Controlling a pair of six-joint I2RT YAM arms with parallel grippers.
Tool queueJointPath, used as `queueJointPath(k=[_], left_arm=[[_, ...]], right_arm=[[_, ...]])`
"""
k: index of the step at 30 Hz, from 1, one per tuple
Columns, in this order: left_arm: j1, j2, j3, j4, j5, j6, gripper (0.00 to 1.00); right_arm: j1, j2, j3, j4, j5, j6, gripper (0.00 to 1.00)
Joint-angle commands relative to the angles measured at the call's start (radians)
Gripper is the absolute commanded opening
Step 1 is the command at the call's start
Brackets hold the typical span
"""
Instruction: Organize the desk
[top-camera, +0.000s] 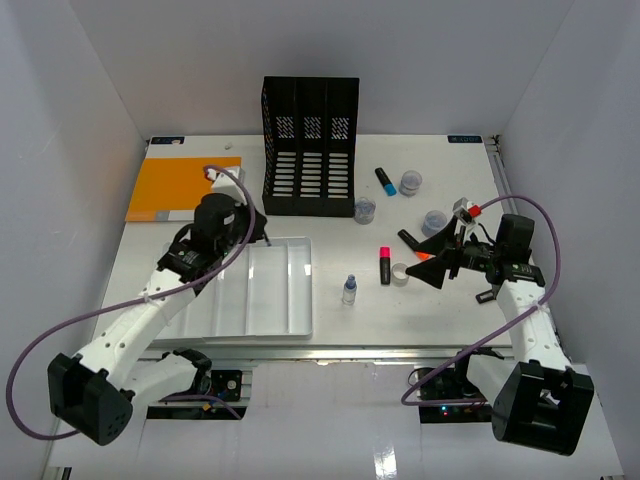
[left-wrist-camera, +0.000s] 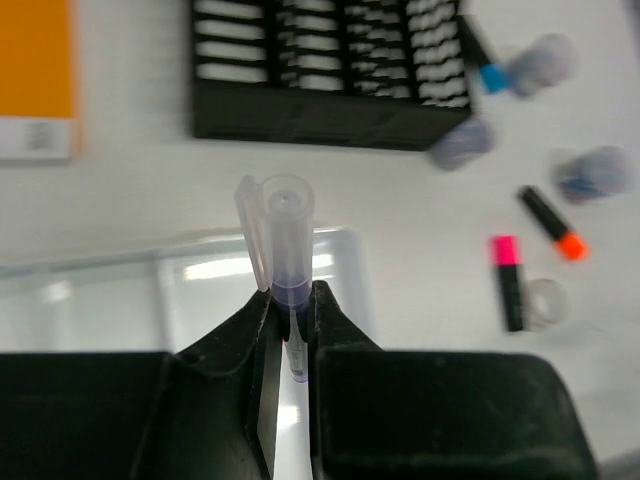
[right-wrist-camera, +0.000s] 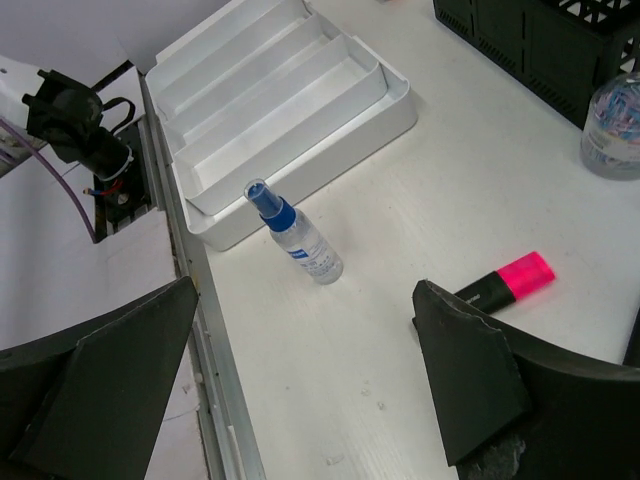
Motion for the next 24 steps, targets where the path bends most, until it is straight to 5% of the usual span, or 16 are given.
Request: queueJointPath(k=[1, 10, 24], left_arm=[[0.123, -0.036, -0.017, -0.311, -0.263, 0.134, 0.00], [0.471, 0.081, -0.092, -0.175, -0.257, 0.269, 0.00], [0.592, 0.323, -0.079, -0.069, -0.342, 0.311, 0.00]], right_arm=[[-0.040, -0.037, -0.002, 0.062, -0.071, -0.032, 0.95], [-0.049, -0.009, -0.010, 0.057, -0.022, -0.040, 0.95], [-0.064, -0.001, -0.007, 0.050, -0.018, -0.051, 0.95]])
